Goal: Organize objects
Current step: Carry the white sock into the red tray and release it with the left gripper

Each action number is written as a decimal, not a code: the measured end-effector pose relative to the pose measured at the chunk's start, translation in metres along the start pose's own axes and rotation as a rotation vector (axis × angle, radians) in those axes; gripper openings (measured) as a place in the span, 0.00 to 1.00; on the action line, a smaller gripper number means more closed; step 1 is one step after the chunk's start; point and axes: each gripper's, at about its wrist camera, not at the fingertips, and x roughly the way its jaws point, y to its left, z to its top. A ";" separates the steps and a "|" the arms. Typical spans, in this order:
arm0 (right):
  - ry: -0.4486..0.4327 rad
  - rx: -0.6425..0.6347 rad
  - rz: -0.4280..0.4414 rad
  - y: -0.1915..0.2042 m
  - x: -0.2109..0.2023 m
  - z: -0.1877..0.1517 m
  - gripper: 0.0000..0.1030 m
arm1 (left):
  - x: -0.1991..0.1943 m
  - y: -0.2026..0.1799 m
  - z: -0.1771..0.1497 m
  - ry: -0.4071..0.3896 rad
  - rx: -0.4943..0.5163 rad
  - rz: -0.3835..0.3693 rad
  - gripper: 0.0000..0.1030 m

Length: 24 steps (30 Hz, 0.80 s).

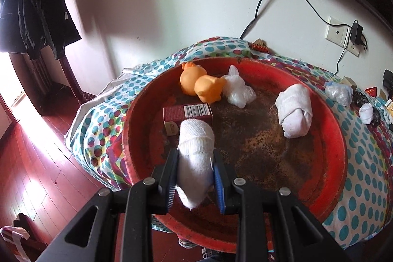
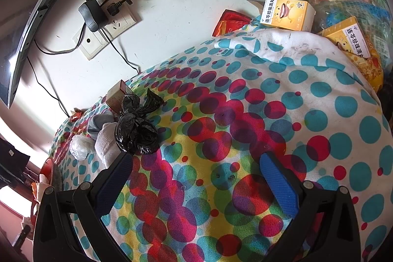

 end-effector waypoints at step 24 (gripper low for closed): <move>0.002 -0.002 -0.002 0.000 0.000 0.000 1.00 | -0.026 0.006 0.011 -0.161 -0.059 0.027 0.43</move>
